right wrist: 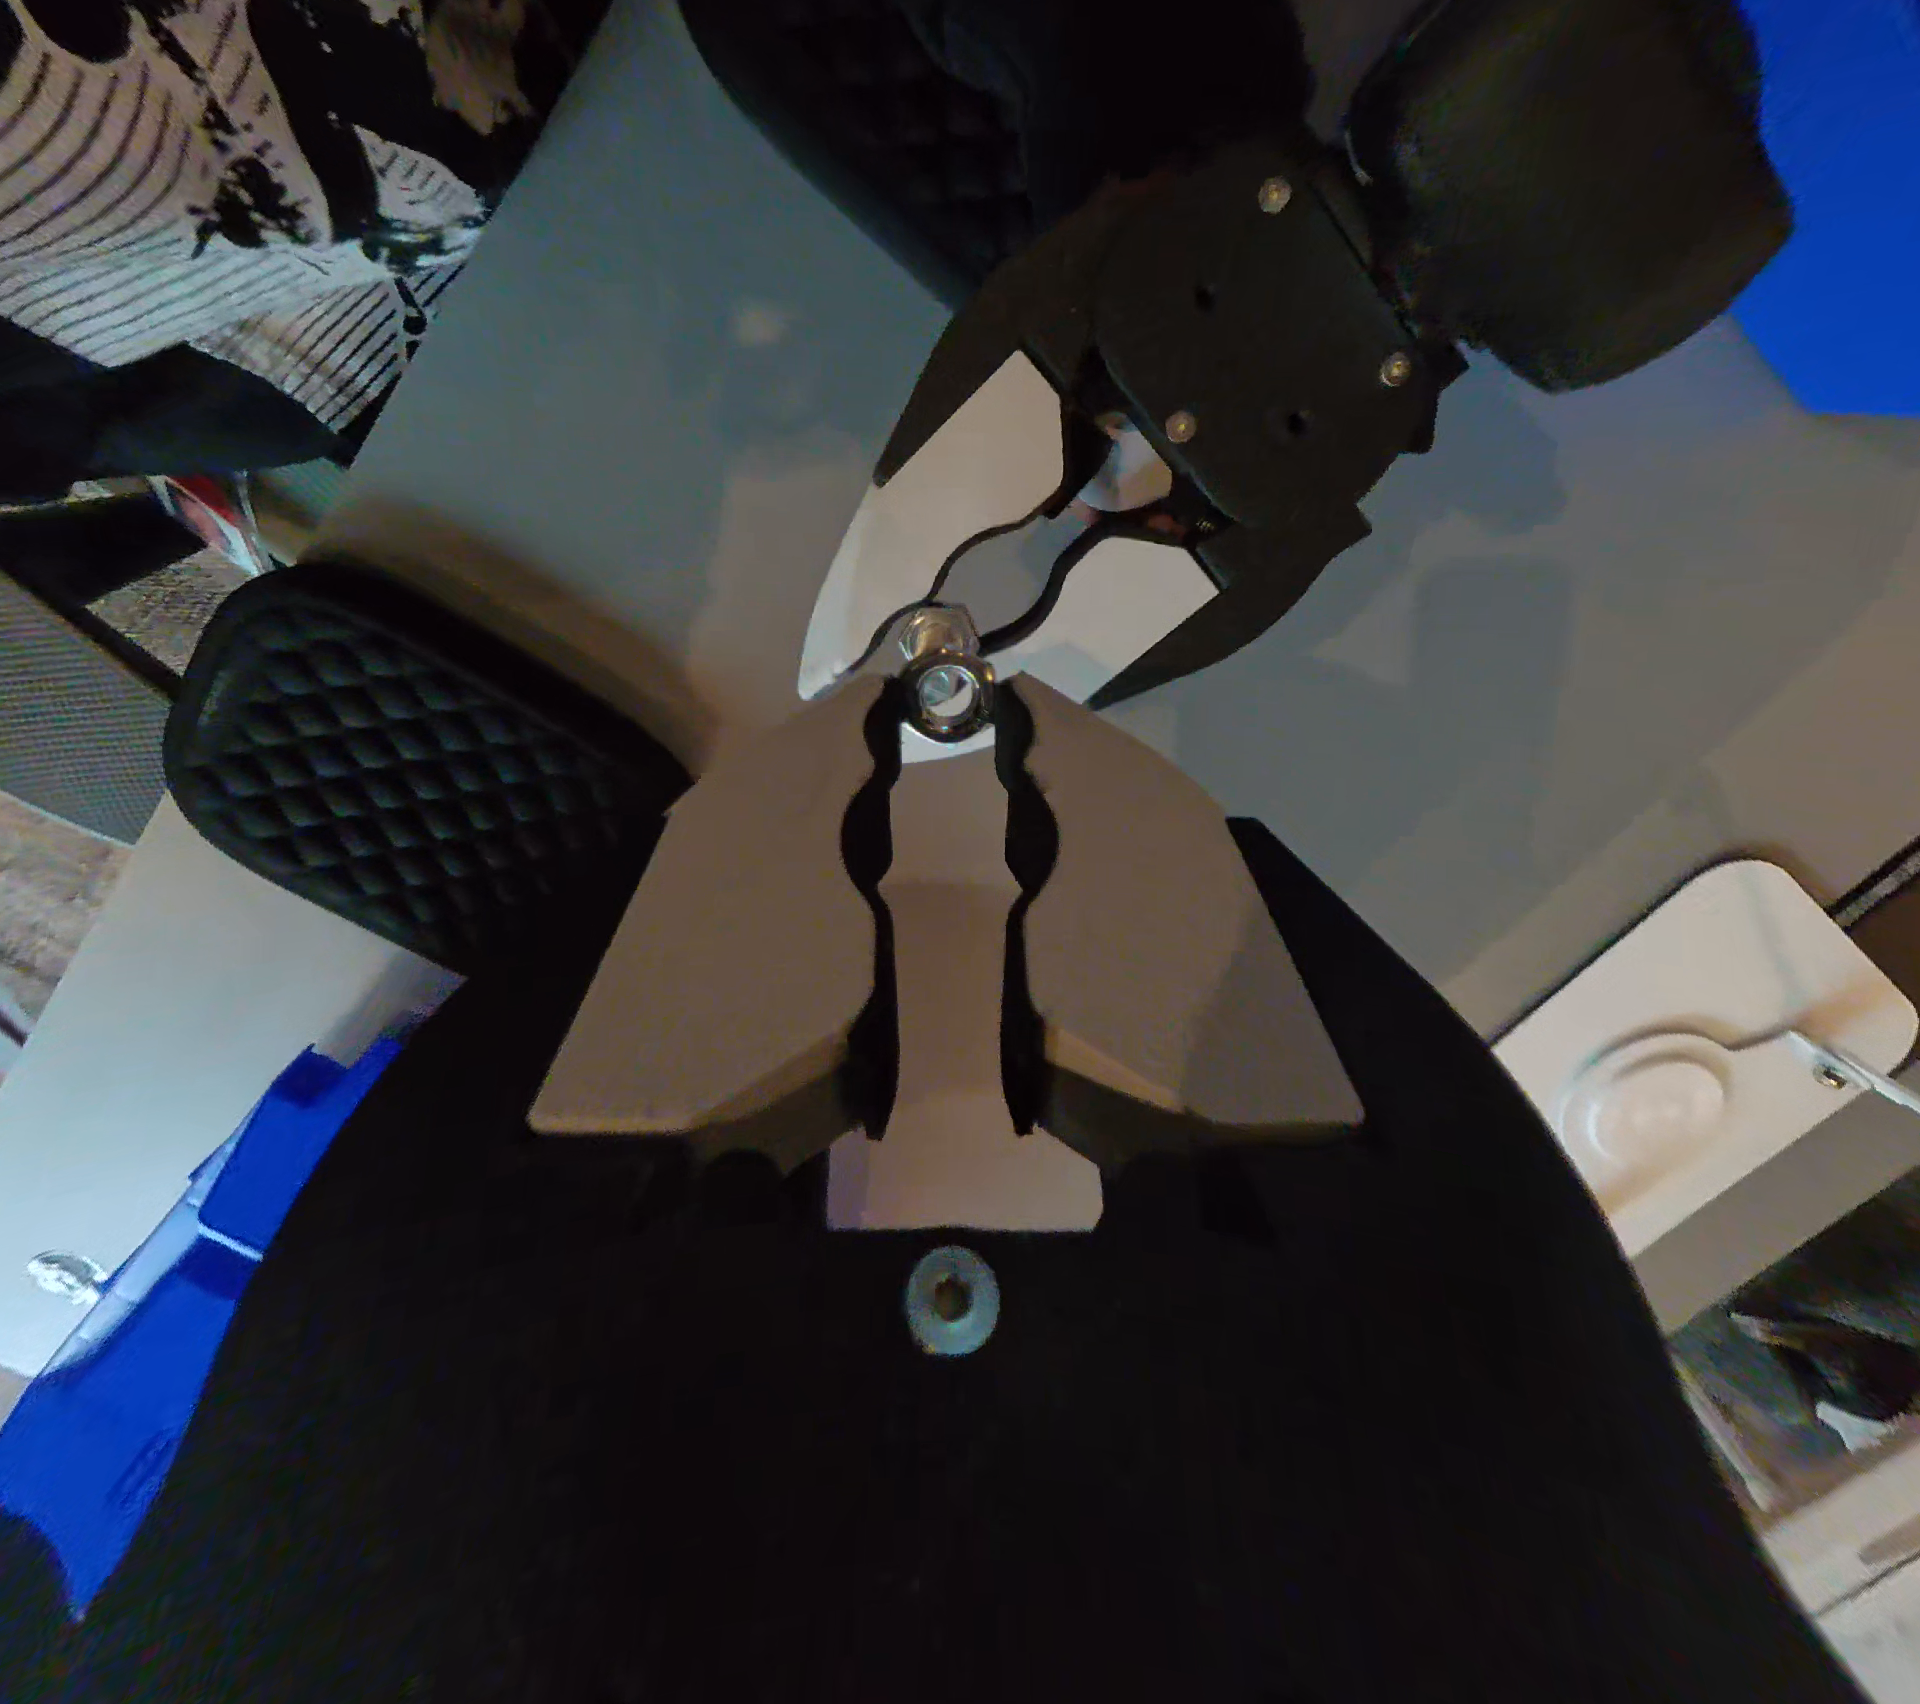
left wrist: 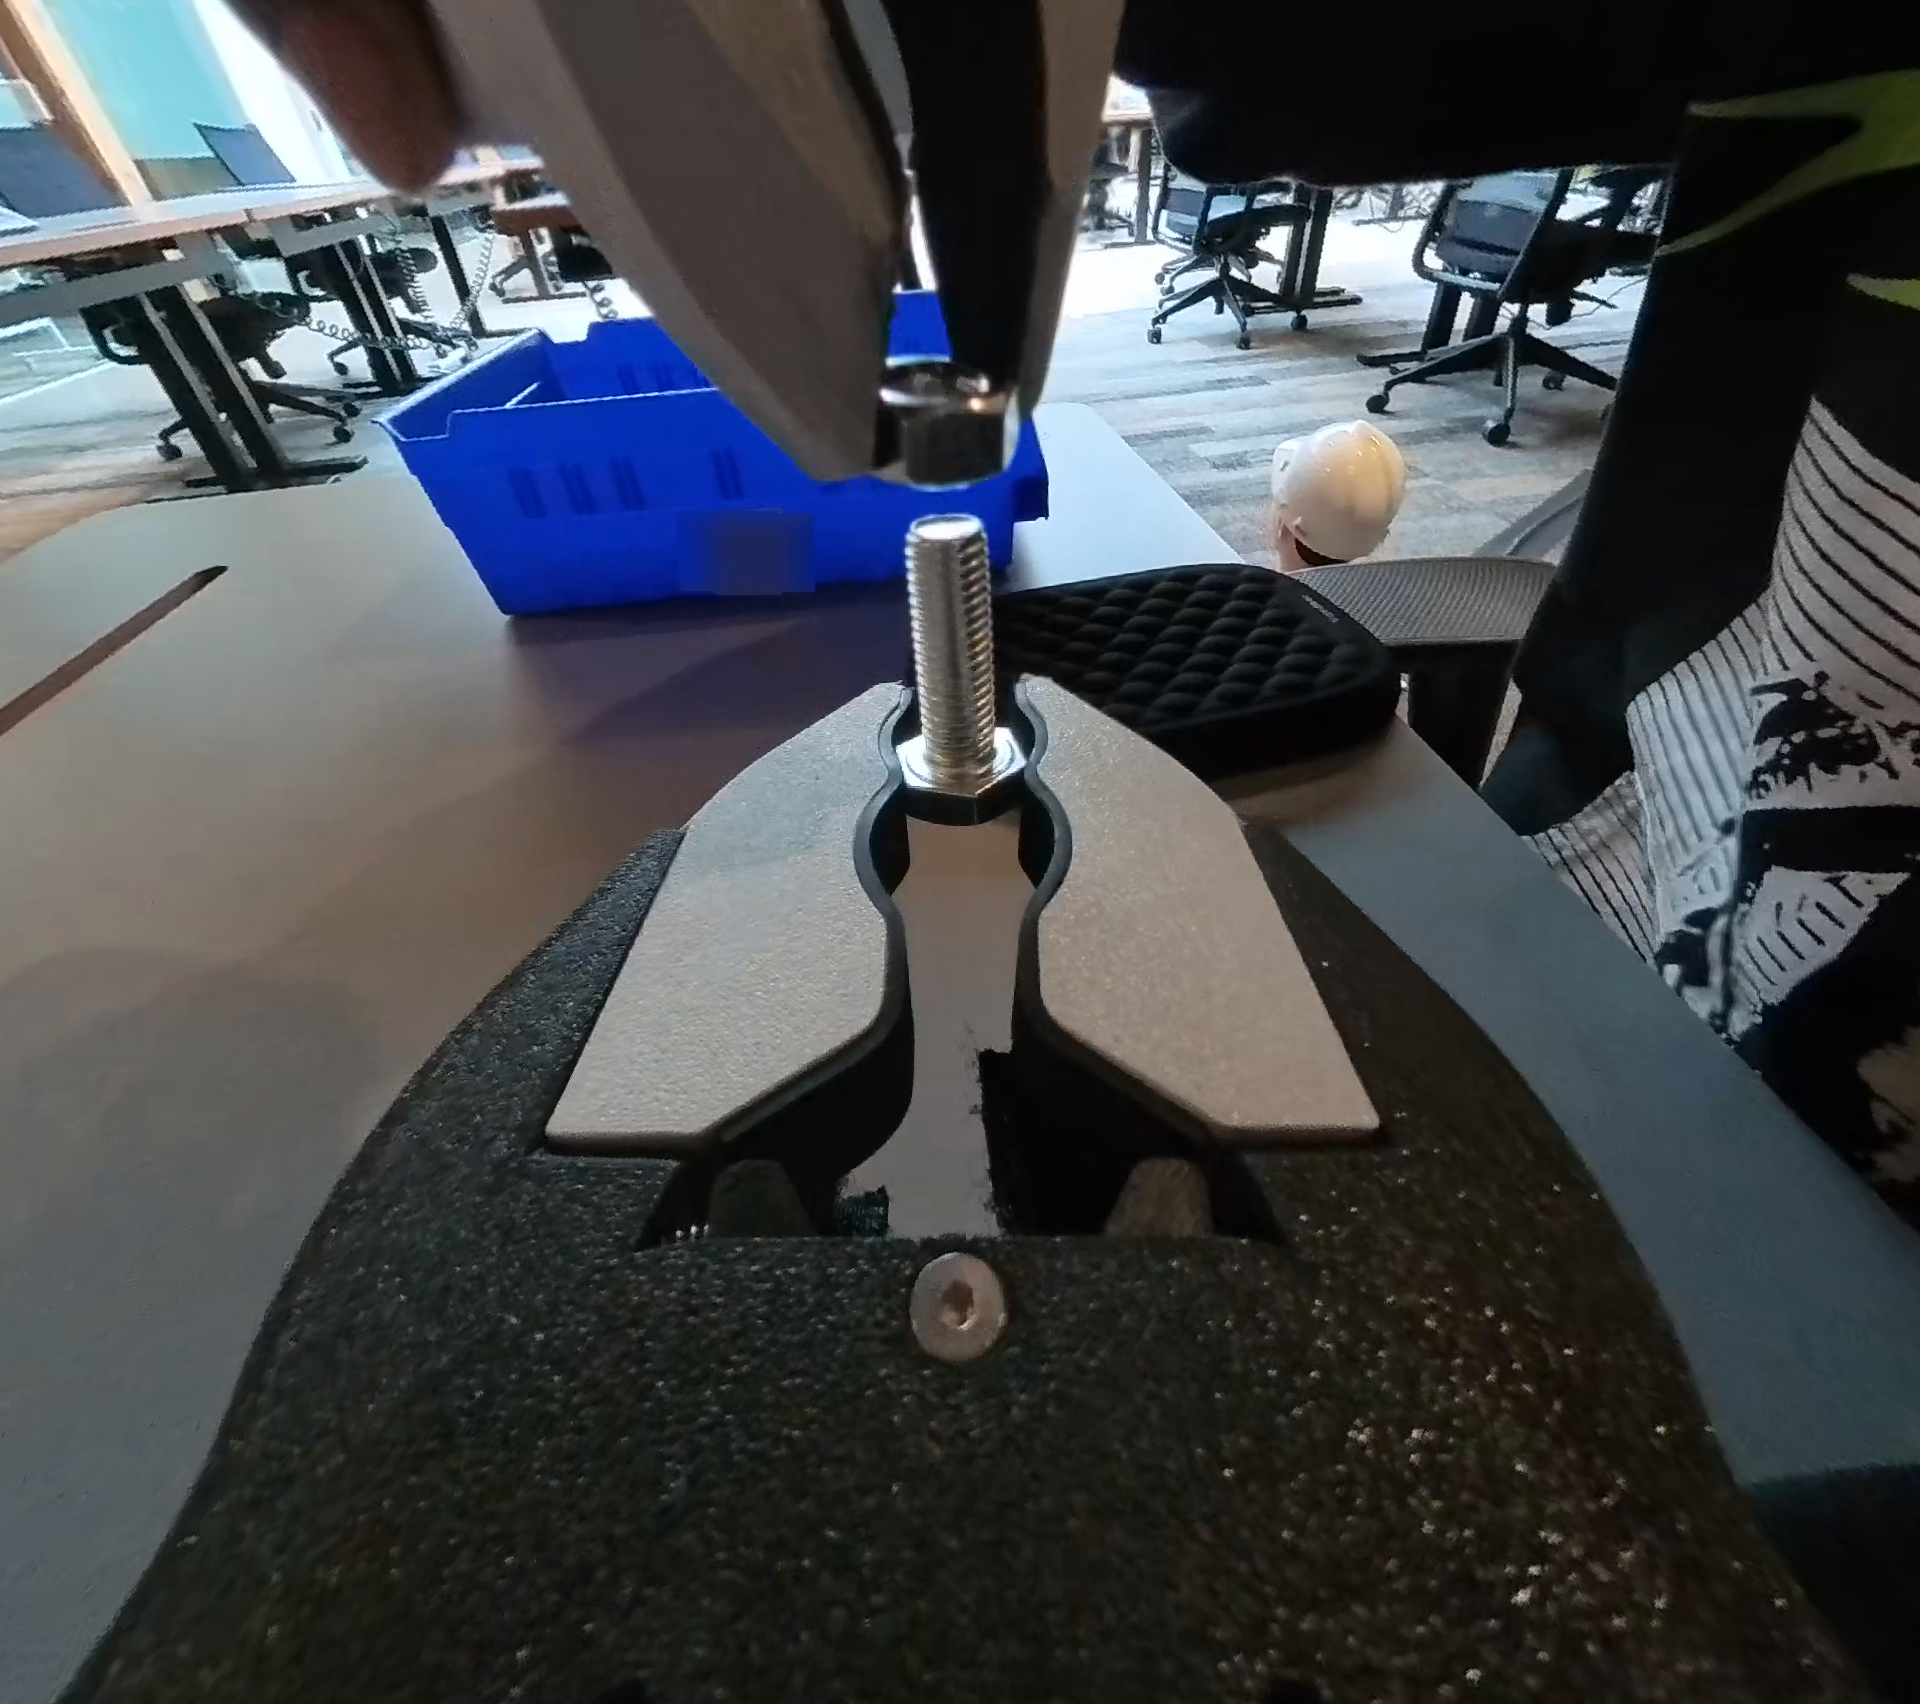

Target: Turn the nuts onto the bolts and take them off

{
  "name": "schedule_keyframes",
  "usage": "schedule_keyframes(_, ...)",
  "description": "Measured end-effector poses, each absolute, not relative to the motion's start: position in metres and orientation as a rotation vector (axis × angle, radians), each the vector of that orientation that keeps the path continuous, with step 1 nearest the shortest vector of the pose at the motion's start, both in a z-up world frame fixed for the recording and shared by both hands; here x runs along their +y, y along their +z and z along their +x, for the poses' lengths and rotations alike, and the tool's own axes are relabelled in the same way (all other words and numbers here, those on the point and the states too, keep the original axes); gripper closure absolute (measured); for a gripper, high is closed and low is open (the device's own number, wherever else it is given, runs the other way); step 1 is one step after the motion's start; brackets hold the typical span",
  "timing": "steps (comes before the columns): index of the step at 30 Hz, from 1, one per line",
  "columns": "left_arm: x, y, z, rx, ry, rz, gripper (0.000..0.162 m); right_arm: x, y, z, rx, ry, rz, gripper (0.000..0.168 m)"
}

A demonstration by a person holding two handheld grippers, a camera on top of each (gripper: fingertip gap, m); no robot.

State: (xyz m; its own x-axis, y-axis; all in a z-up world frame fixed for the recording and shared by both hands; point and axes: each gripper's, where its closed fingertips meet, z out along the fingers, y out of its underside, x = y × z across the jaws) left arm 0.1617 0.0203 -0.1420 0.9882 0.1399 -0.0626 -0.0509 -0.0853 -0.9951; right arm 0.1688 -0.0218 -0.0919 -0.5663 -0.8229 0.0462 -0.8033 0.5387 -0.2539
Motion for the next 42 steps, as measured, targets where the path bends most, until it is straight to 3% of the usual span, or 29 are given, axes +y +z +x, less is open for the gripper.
schedule_keyframes(1,0.02,-0.142,0.162,-0.068,0.158,-1.645,0.145,-0.021,-0.094,0.17,2.677,-0.368,-1.425,0.152)
schedule_keyframes(34,0.01,-0.139,0.145,-0.179,0.212,-1.611,0.145,-0.026,-0.102,0.153,2.819,-0.325,-1.248,0.151)
schedule_keyframes(42,-0.001,-0.136,0.128,-0.277,0.326,-1.592,0.145,-0.034,-0.1,0.139,2.988,-0.343,-0.98,0.152)
